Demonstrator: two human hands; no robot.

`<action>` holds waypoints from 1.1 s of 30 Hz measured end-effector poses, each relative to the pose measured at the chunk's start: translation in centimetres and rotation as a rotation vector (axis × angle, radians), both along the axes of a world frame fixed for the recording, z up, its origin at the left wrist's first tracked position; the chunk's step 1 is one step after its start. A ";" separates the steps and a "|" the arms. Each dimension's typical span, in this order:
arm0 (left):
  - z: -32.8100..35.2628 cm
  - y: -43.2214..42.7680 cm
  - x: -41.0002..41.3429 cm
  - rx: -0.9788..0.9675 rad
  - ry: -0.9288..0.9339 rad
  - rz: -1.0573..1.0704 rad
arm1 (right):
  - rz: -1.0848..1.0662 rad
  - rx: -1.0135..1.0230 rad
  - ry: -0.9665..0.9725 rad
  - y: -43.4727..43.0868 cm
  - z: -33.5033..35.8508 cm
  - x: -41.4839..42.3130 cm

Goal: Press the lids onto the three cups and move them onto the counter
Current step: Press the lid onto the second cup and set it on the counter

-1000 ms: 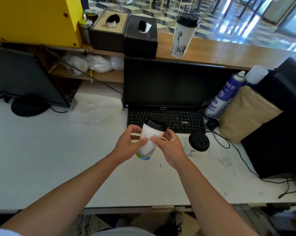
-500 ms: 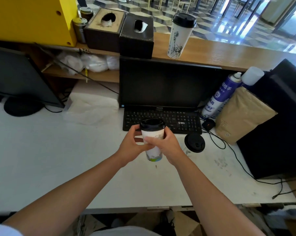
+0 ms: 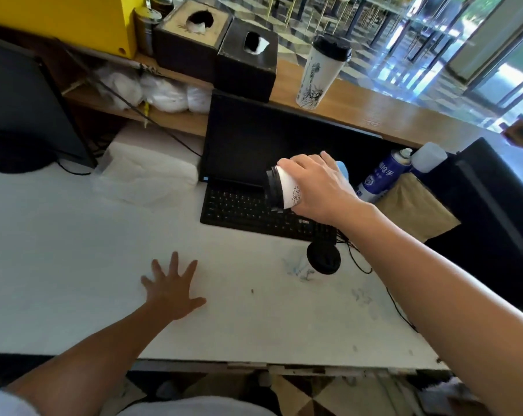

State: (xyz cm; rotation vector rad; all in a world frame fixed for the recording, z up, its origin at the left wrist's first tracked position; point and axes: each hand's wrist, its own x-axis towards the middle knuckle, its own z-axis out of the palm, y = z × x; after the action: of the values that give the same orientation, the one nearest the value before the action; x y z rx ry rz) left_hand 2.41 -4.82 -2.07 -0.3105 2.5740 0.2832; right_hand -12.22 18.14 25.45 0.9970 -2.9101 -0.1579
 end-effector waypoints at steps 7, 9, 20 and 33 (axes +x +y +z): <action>-2.6 -1.3 2.3 0.021 -0.034 0.078 | 0.181 0.566 0.281 -3.4 1.1 0.7; -3.0 -1.3 2.4 0.022 -0.045 0.092 | 0.215 0.665 0.294 -4.3 0.3 1.3; -2.7 -1.6 2.4 0.089 -0.094 0.147 | 0.250 0.795 0.272 -6.3 -2.2 2.6; -3.5 -2.0 2.0 0.100 -0.114 0.156 | 0.200 0.663 0.182 -6.6 -1.8 2.5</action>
State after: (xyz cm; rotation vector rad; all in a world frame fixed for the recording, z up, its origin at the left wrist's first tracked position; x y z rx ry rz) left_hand 4.46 -6.79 -5.55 -0.4767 2.4183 0.4369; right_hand -9.77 11.58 23.60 1.2488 -2.5975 -1.1854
